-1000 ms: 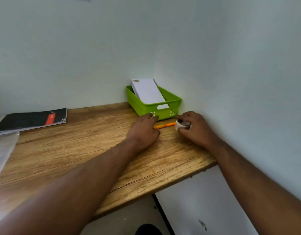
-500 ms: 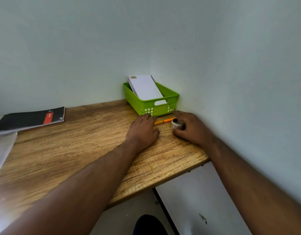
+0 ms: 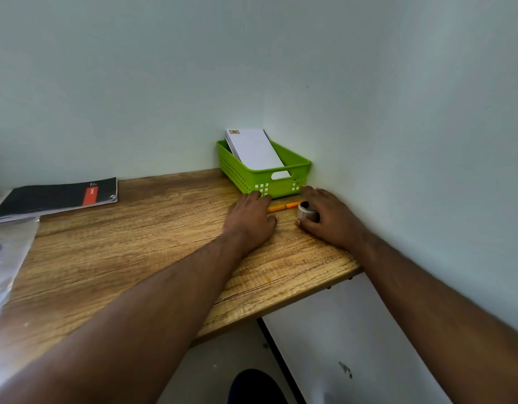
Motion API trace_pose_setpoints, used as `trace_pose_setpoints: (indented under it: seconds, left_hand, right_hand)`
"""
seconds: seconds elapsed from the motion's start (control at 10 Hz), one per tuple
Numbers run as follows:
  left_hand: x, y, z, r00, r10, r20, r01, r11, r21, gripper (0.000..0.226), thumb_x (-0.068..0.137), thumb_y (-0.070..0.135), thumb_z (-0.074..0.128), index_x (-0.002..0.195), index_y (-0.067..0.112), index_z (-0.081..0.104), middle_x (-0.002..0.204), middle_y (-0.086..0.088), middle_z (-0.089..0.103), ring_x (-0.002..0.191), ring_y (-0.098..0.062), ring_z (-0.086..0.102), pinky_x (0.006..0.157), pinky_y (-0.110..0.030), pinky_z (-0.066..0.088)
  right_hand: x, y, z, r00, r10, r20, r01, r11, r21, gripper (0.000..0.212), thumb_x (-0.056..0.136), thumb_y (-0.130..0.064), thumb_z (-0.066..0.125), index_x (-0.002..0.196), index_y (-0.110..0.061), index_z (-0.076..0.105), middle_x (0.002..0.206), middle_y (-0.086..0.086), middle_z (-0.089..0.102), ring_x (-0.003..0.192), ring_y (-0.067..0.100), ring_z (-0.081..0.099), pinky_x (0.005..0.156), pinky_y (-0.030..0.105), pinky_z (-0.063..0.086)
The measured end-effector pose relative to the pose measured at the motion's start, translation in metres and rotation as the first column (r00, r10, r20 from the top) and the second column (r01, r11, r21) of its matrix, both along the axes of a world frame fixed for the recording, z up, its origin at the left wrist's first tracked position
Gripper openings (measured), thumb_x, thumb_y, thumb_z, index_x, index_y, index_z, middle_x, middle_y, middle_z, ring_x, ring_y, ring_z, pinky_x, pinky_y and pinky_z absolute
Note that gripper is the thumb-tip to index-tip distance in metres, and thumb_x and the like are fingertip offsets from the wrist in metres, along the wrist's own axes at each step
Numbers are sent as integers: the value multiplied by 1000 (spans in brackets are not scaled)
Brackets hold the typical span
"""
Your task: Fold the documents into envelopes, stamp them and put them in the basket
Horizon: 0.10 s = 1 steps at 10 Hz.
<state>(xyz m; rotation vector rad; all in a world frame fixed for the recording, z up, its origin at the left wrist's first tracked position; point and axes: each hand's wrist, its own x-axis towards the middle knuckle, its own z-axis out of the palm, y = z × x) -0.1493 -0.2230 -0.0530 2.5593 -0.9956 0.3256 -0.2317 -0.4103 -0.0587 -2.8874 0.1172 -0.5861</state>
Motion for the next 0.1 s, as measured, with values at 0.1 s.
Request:
trace_pose_setpoints:
  seconds: [0.1]
  left_hand:
    - [3, 12, 2, 1000, 12, 7, -12, 1000, 19, 55, 92, 42, 52, 141, 21, 42, 147, -7, 38, 135, -27, 34, 108, -43, 34]
  right_hand:
    - [-3, 0, 3, 994, -22, 109, 29, 998, -63, 77, 84, -50, 64, 148, -22, 32, 155, 0, 32, 142, 23, 26, 113, 37, 24]
